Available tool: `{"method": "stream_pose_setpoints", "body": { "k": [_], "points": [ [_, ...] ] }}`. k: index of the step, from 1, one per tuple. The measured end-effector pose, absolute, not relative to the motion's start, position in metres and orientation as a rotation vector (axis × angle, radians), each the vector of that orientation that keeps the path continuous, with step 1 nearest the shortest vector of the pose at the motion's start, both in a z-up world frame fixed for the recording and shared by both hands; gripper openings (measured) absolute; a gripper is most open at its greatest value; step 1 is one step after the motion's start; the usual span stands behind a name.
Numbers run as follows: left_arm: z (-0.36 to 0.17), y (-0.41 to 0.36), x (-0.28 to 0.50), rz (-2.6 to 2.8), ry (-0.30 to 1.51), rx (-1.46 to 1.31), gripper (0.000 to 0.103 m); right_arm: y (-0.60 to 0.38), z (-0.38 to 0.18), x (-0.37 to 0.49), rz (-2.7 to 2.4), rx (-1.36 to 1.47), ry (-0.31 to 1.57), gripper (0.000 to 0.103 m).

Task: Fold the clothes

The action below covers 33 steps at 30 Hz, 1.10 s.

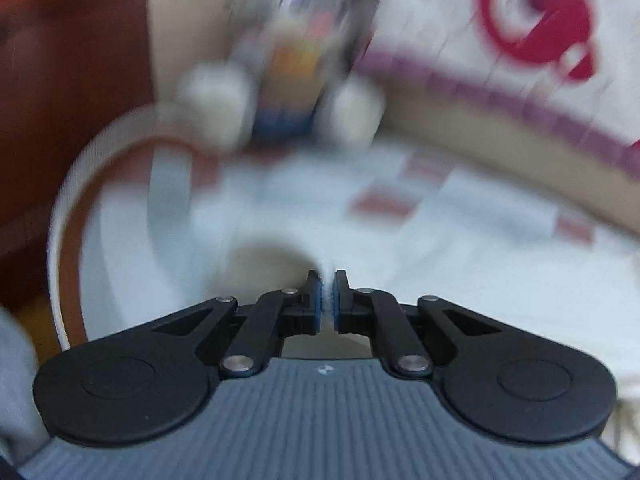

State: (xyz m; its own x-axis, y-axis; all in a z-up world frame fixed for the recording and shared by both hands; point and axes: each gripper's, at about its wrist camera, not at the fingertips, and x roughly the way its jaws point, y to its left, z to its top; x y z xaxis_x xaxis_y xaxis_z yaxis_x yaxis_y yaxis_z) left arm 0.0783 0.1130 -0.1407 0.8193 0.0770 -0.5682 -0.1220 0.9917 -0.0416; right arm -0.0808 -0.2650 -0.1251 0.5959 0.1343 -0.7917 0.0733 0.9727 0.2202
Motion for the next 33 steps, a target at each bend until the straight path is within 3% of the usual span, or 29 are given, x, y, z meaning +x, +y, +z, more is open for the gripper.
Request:
{"method": "stream_pose_setpoints", "body": {
  "k": [5, 9, 12, 14, 16, 18, 24, 31, 33],
  "points": [
    [-0.148, 0.111, 0.075, 0.147, 0.623, -0.061, 0.006, -0.293, -0.113, -0.109, -0.119, 0.151, 0.935, 0.061],
    [-0.135, 0.096, 0.073, 0.148, 0.683, 0.013, 0.01, -0.328, -0.094, -0.137, -0.204, 0.089, 0.802, 0.062],
    [-0.117, 0.071, 0.051, 0.075, 0.618, 0.129, 0.013, -0.358, -0.092, -0.149, -0.31, 0.017, 0.741, 0.078],
    [-0.105, 0.055, 0.037, 0.011, 0.581, 0.179, 0.017, -0.378, -0.098, -0.153, -0.404, -0.016, 0.747, 0.082],
    [-0.092, 0.041, 0.025, -0.065, 0.572, 0.176, 0.019, -0.4, -0.099, -0.159, -0.451, 0.052, 0.75, 0.082],
    [-0.077, 0.024, 0.019, -0.13, 0.581, 0.17, 0.031, -0.422, -0.094, -0.167, -0.446, 0.173, 0.729, 0.082],
    [-0.021, -0.056, 0.018, -0.447, 0.643, 0.351, 0.032, -0.462, -0.064, -0.195, -0.399, 0.37, 0.714, 0.082],
    [0.027, -0.222, -0.034, -0.793, 0.677, 0.819, 0.037, -0.557, -0.062, -0.352, -0.593, 0.877, 0.609, 0.082],
    [0.029, -0.27, -0.057, -0.901, 0.683, 0.872, 0.044, -0.581, -0.062, -0.395, -0.723, 0.905, 0.629, 0.082]
  ]
}}
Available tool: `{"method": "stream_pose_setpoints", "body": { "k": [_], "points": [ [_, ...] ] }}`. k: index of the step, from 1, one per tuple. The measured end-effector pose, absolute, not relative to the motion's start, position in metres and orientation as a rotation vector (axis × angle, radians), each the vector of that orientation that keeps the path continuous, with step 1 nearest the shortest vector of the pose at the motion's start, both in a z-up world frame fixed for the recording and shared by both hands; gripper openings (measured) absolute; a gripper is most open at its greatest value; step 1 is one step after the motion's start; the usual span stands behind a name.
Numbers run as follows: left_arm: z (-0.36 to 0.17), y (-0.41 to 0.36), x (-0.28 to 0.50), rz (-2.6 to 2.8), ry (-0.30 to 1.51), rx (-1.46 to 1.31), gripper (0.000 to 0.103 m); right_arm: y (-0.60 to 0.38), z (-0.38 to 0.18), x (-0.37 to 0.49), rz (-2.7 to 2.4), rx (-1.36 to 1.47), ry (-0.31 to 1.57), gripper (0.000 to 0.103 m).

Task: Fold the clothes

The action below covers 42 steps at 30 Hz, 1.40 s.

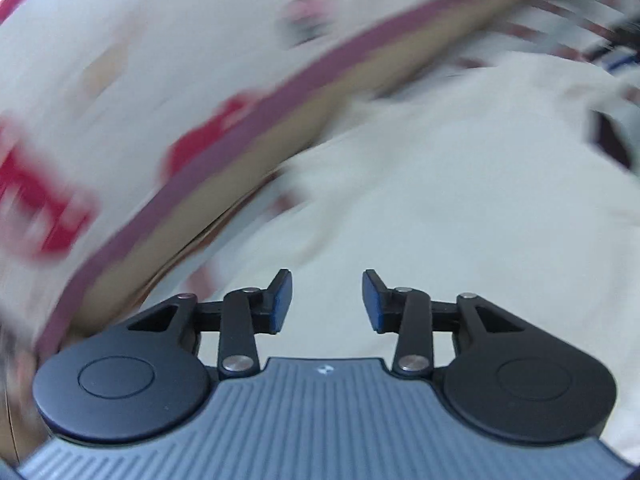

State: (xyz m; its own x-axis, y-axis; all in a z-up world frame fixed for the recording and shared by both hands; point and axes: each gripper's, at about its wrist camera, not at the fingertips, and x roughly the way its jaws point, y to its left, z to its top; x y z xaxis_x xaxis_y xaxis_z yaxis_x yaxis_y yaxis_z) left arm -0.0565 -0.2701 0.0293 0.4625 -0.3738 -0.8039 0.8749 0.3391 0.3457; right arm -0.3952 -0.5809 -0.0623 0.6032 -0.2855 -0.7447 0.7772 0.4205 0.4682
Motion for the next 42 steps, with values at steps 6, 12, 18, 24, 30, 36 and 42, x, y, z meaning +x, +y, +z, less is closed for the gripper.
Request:
{"method": "stream_pose_setpoints", "body": {
  "k": [6, 12, 18, 24, 30, 36, 42],
  "points": [
    [-0.034, -0.4, -0.112, -0.995, 0.773, 0.889, 0.046, -0.624, -0.087, -0.471, -0.935, 1.084, 0.578, 0.082],
    [-0.107, -0.478, -0.164, -1.212, 0.588, 0.827, 0.047, -0.663, -0.114, -0.49, -0.926, 1.384, 0.46, 0.082],
    [-0.133, -0.493, -0.14, -1.224, 0.888, 0.413, 0.045, -0.711, -0.11, -0.461, -1.008, 1.297, 0.593, 0.083],
    [-0.146, -0.468, -0.126, -1.168, 0.977, 0.3, 0.044, -0.726, -0.122, -0.42, -1.294, 1.065, 0.709, 0.083],
    [-0.146, -0.449, -0.125, -1.173, 1.044, 0.229, 0.044, -0.718, -0.147, -0.386, -1.296, 0.919, 0.799, 0.093],
    [-0.139, -0.434, -0.115, -1.129, 1.004, 0.149, 0.044, -0.696, -0.101, -0.374, -1.195, 0.554, 0.605, 0.012],
    [-0.127, -0.432, -0.105, -1.109, 0.933, 0.044, 0.04, -0.69, 0.002, -0.455, -1.154, 0.42, 0.159, 0.006]
  ]
}}
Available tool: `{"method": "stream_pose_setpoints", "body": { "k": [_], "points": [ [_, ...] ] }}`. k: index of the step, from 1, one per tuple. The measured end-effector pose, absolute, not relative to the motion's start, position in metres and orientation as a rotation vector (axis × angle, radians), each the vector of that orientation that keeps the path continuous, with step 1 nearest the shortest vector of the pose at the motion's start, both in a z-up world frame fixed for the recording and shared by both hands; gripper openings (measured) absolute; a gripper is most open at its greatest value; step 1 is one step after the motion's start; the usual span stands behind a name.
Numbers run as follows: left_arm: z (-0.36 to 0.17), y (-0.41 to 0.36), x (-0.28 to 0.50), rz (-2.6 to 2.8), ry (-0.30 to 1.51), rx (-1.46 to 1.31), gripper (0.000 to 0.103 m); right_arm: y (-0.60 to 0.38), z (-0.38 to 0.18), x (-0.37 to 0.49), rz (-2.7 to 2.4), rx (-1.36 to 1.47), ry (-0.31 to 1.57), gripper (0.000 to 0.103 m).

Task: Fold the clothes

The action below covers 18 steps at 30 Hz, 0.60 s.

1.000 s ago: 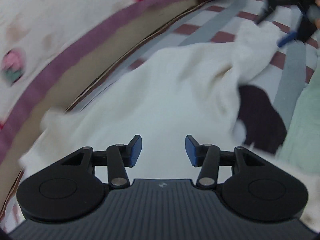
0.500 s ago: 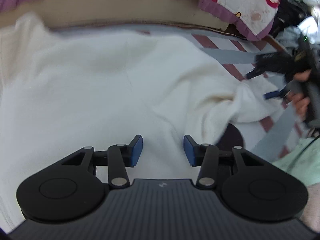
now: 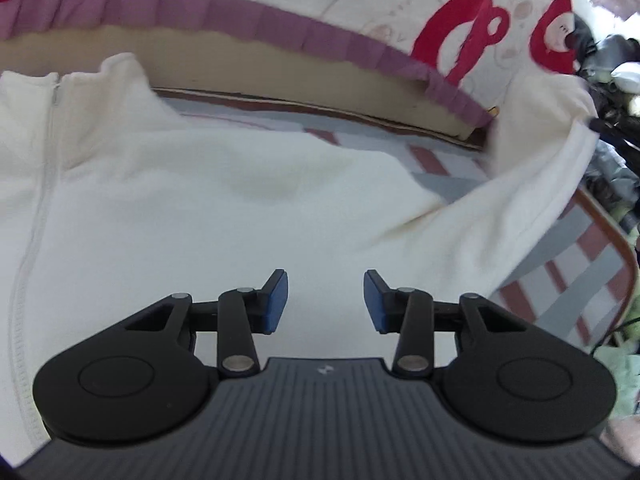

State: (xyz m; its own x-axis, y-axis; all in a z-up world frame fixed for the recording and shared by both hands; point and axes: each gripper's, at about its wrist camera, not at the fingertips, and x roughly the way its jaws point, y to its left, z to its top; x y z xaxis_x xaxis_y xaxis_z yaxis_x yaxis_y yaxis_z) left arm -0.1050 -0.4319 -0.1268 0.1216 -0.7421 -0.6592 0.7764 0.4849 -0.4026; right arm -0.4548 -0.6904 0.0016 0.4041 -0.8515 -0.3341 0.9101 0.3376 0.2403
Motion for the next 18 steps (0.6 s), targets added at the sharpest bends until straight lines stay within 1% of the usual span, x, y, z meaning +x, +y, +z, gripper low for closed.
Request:
{"method": "stream_pose_setpoints", "body": {
  "k": [2, 3, 5, 6, 7, 8, 9, 10, 12, 15, 16, 17, 18],
  "points": [
    [-0.132, -0.44, -0.109, -1.137, 0.952, 0.069, 0.04, -0.705, -0.008, -0.481, -1.224, 0.402, 0.187, 0.006],
    [-0.138, -0.446, -0.112, -1.15, 0.975, 0.091, 0.04, -0.718, -0.023, -0.492, -1.254, 0.438, 0.235, 0.005],
    [-0.151, -0.46, -0.124, -1.177, 1.019, 0.145, 0.04, -0.742, -0.059, -0.51, -1.27, 0.593, 0.344, 0.005],
    [-0.155, -0.465, -0.131, -1.199, 1.015, 0.175, 0.042, -0.745, -0.073, -0.519, -1.258, 0.67, 0.36, 0.007],
    [-0.157, -0.47, -0.14, -1.216, 0.995, 0.215, 0.043, -0.744, -0.083, -0.526, -1.235, 0.741, 0.348, 0.012],
    [-0.159, -0.474, -0.148, -1.229, 0.969, 0.255, 0.043, -0.743, -0.094, -0.534, -1.212, 0.811, 0.336, 0.012],
    [-0.16, -0.478, -0.154, -1.237, 0.934, 0.294, 0.044, -0.741, -0.103, -0.537, -1.181, 0.861, 0.332, 0.017],
    [-0.159, -0.48, -0.157, -1.246, 0.917, 0.313, 0.044, -0.738, -0.108, -0.535, -1.143, 0.881, 0.346, 0.038],
    [-0.158, -0.484, -0.156, -1.25, 0.928, 0.304, 0.044, -0.73, -0.113, -0.527, -1.072, 0.885, 0.388, 0.062],
    [-0.158, -0.485, -0.15, -1.246, 0.97, 0.239, 0.044, -0.719, -0.114, -0.498, -0.974, 0.779, 0.475, 0.062],
    [-0.159, -0.484, -0.148, -1.244, 0.979, 0.218, 0.044, -0.714, -0.114, -0.487, -0.941, 0.725, 0.507, 0.064],
    [-0.159, -0.483, -0.148, -1.246, 0.97, 0.213, 0.044, -0.707, -0.112, -0.476, -0.907, 0.651, 0.544, 0.067],
    [-0.159, -0.482, -0.148, -1.244, 0.955, 0.207, 0.042, -0.697, -0.112, -0.463, -0.87, 0.559, 0.594, 0.074]
  ]
}}
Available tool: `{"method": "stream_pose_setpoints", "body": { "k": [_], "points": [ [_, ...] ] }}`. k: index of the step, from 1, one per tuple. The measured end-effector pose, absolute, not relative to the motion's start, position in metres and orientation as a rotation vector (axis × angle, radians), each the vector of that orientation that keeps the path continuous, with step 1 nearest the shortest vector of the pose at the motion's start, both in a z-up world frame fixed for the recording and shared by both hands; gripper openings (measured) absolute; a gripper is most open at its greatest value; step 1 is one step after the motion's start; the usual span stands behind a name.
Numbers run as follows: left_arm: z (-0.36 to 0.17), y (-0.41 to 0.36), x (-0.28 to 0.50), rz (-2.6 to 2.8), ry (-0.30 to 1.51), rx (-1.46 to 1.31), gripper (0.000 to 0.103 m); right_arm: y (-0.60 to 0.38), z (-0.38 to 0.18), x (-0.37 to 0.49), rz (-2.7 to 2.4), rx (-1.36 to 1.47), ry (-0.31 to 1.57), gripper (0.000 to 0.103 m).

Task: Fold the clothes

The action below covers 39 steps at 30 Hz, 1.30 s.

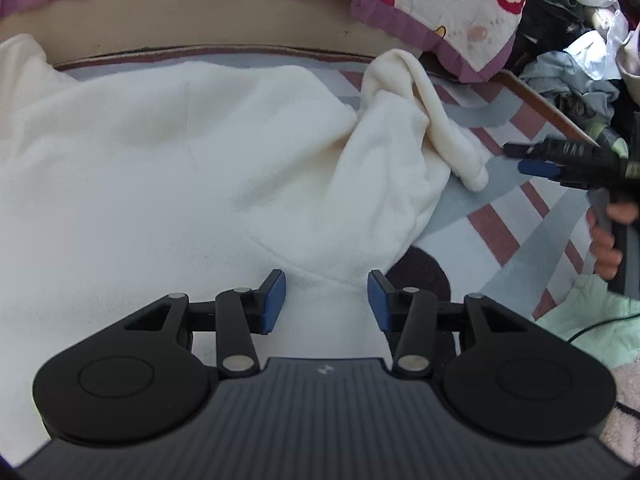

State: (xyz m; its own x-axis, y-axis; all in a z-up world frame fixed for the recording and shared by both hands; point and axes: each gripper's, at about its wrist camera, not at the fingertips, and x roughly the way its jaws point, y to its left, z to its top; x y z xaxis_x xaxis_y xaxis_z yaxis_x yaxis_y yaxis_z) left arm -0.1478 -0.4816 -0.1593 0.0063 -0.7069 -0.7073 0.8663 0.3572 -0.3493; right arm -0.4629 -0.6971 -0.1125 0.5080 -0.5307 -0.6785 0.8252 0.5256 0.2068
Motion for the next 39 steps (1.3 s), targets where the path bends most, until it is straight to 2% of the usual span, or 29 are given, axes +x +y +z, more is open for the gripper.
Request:
{"method": "stream_pose_setpoints", "body": {
  "k": [1, 4, 8, 9, 10, 11, 15, 19, 23, 26, 30, 32, 33, 35, 36, 39],
  "points": [
    [-0.158, -0.48, -0.148, -1.233, 0.927, 0.197, 0.042, -0.686, -0.115, -0.449, -0.831, 0.46, 0.649, 0.077],
    [-0.154, -0.473, -0.15, -1.209, 0.882, 0.156, 0.042, -0.656, -0.123, -0.412, -0.752, 0.154, 0.786, 0.077],
    [-0.152, -0.47, -0.145, -1.192, 0.88, 0.123, 0.042, -0.654, -0.141, -0.38, -0.833, -0.06, 0.862, 0.078],
    [-0.152, -0.471, -0.143, -1.187, 0.883, 0.122, 0.042, -0.659, -0.141, -0.378, -0.842, -0.048, 0.859, 0.071],
    [-0.152, -0.471, -0.142, -1.182, 0.885, 0.121, 0.042, -0.668, -0.137, -0.381, -0.839, 0.007, 0.843, 0.025],
    [-0.152, -0.471, -0.14, -1.18, 0.882, 0.123, 0.042, -0.676, -0.133, -0.384, -0.836, 0.063, 0.825, 0.011],
    [-0.15, -0.469, -0.14, -1.184, 0.838, 0.147, 0.042, -0.703, -0.068, -0.428, -0.971, 0.273, 0.57, 0.012],
    [-0.147, -0.464, -0.143, -1.095, 0.753, 0.191, 0.041, -0.72, -0.004, -0.479, -1.101, 0.252, 0.456, 0.012],
    [-0.152, -0.462, -0.139, -1.104, 0.788, 0.156, 0.041, -0.736, 0.018, -0.507, -1.127, 0.261, 0.573, 0.012],
    [-0.151, -0.468, -0.142, -1.159, 0.808, 0.156, 0.041, -0.738, 0.009, -0.498, -1.114, 0.213, 0.711, 0.011],
    [-0.151, -0.481, -0.153, -1.189, 0.828, 0.182, 0.043, -0.752, -0.013, -0.494, -1.162, 0.206, 0.807, 0.011],
    [-0.156, -0.489, -0.158, -1.137, 0.854, 0.225, 0.043, -0.763, -0.033, -0.488, -1.195, 0.221, 0.903, 0.02],
    [-0.16, -0.492, -0.159, -1.116, 0.883, 0.232, 0.043, -0.771, -0.052, -0.48, -1.205, 0.236, 1.013, 0.036],
    [-0.163, -0.492, -0.155, -1.087, 0.957, 0.181, 0.043, -0.772, -0.077, -0.471, -1.269, 0.304, 1.117, 0.043],
    [-0.16, -0.49, -0.151, -1.082, 0.978, 0.148, 0.043, -0.767, -0.081, -0.469, -1.282, 0.372, 1.092, 0.044],
    [-0.152, -0.478, -0.139, -1.066, 1.0, 0.073, 0.044, -0.729, -0.061, -0.456, -1.202, 0.563, 0.825, 0.047]
  ]
}}
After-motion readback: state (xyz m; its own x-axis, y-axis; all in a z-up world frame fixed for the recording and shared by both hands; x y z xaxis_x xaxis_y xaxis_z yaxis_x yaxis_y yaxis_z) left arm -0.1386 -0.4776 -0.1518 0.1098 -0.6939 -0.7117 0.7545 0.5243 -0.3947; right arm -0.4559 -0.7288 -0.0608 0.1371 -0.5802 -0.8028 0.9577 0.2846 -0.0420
